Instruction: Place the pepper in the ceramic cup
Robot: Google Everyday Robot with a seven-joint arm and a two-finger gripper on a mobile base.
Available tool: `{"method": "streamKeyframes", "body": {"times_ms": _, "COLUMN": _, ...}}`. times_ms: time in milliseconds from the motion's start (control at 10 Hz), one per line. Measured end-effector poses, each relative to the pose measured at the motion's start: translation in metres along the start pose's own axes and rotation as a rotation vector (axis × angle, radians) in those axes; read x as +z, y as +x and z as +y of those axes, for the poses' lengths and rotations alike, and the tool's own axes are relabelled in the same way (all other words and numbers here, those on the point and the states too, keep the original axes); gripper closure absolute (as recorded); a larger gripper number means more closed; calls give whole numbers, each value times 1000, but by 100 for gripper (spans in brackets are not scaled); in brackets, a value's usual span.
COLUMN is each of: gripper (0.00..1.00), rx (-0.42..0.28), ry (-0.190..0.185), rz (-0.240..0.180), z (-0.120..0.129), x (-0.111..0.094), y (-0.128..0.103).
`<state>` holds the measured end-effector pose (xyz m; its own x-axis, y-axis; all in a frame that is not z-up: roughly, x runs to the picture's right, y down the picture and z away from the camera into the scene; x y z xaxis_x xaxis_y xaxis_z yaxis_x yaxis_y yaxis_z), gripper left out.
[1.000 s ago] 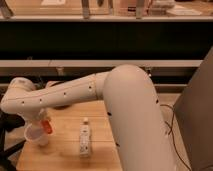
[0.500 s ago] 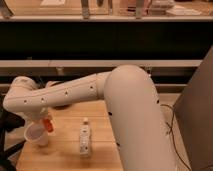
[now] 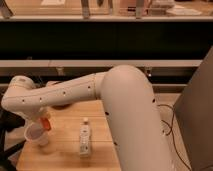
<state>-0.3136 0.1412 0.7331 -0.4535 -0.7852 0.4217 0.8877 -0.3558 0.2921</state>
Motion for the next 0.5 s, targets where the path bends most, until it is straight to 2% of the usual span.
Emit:
{"method": "streamKeyframes", "body": {"times_ms": 200, "gripper": 70, "rx": 0, "ry": -1, "rz": 10, "z": 2, "x": 1, "y": 3}}
{"method": "streamKeyframes", "body": {"times_ms": 500, "gripper": 58, "rx": 3, "ry": 4, "rz": 21, "z": -2, "x": 3, "y": 8}}
